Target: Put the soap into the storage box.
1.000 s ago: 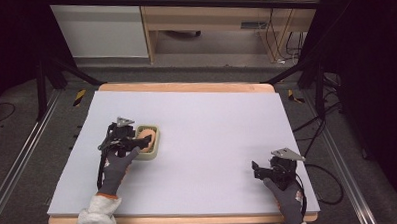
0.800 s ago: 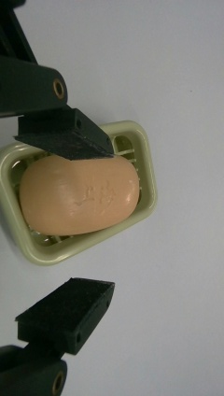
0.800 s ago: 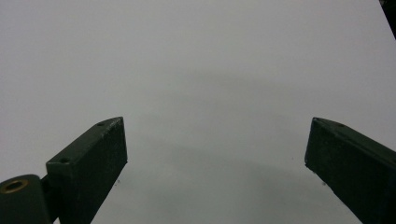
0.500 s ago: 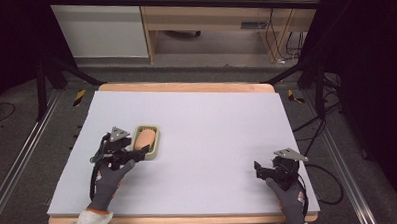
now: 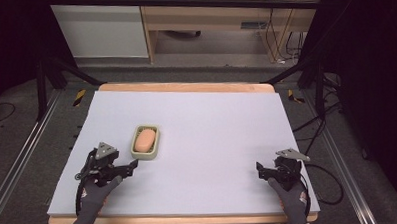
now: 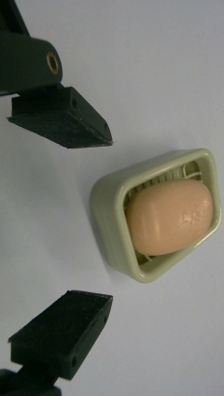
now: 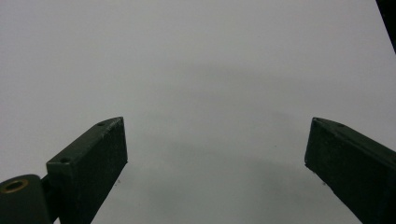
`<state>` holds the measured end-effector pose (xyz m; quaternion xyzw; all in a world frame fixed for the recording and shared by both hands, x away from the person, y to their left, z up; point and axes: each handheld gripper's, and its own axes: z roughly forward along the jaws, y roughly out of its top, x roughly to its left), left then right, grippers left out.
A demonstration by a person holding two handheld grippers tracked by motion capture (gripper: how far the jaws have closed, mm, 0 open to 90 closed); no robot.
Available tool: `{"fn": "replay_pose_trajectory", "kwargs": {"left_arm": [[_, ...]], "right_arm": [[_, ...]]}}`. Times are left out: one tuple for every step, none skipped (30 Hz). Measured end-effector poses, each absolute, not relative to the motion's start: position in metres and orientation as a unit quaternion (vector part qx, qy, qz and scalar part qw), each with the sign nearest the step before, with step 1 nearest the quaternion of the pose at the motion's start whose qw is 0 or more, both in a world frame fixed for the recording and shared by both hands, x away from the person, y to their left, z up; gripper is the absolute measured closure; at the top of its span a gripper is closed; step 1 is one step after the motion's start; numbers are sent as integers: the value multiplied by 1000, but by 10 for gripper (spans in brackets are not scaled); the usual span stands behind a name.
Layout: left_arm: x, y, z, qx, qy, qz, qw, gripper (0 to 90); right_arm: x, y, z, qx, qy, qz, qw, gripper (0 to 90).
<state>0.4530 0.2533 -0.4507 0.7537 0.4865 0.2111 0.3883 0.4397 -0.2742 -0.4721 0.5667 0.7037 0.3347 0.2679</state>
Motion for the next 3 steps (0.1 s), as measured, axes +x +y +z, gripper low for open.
{"fn": "replay_pose_trajectory", "kwargs": {"left_arm": [[451, 256, -452, 753, 487, 212, 388, 183], [449, 257, -453, 754, 487, 213, 386, 182], [448, 258, -455, 754, 488, 212, 385, 181]], "right_arm": [[440, -274, -472, 567, 704, 334, 267, 62], [439, -274, -472, 565, 706, 333, 268, 62], [440, -274, -472, 564, 707, 332, 267, 62]]}}
